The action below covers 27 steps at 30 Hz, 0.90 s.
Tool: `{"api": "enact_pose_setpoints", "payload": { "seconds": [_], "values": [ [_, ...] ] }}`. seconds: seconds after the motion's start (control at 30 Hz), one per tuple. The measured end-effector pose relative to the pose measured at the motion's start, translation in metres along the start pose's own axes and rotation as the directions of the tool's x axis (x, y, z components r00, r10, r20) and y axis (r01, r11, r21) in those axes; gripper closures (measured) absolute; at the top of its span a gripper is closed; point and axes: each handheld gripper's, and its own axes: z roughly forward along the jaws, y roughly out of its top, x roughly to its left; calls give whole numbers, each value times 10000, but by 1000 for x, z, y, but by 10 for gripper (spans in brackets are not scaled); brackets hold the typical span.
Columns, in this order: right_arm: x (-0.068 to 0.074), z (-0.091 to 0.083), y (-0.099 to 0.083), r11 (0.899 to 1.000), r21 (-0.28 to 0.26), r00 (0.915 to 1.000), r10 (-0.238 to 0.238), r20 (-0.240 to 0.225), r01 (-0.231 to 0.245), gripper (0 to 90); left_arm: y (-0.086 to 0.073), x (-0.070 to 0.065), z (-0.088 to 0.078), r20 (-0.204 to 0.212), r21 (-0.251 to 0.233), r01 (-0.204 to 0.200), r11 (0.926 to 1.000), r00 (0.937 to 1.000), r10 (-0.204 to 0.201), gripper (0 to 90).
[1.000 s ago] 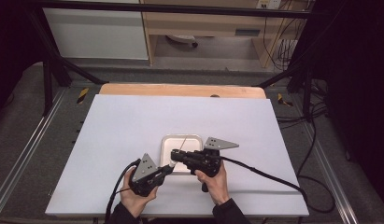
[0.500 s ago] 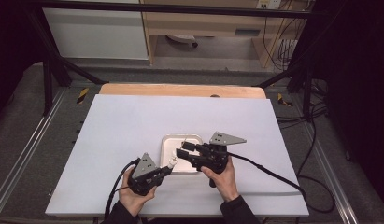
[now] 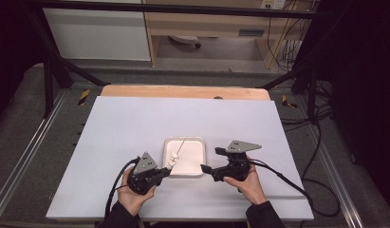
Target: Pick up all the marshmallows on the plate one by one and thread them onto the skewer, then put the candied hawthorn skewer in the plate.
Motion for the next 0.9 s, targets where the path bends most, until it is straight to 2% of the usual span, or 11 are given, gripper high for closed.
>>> {"api": "enact_pose_setpoints", "payload": {
  "seconds": [0.1, 0.2, 0.3, 0.47, 0.63, 0.7, 0.9],
  "values": [
    [-11, -6, -9, 9964, 800, 9977, -318, 601, 269, 12, 0, 4, 0, 53, 237, 91, 9997, 9999, -93, 892],
    [-18, -13, -19, 9934, 1099, 9923, -465, 1147, 339, 13, 1, 9, -1, 54, 460, 233, 9987, 9997, -236, 891],
    [-27, -22, -28, 9938, 1112, 9932, -131, 1155, 1, 8, 4, 12, -1, 13, 625, 314, 9975, 9995, -316, 891],
    [-36, -38, -39, 9913, 1317, 9873, -160, 1579, -50, 7, 11, 18, 0, -34, 1045, 413, 9937, 9991, -411, 889],
    [-43, -51, -51, 9898, 1416, 9834, -85, 1810, -176, 7, 22, 22, 11, -72, 1673, 378, 9852, 9993, -371, 888],
    [-46, -55, -54, 9900, 1394, 9828, -30, 1844, -231, 7, 25, 23, 16, -203, 1805, 315, 9831, 9994, -283, 887],
    [-48, -62, -59, 9903, 1338, 9815, 101, 1911, -363, 7, 32, 25, 29, -213, 2078, 433, 9772, 9990, -398, 886]
  ]
}}
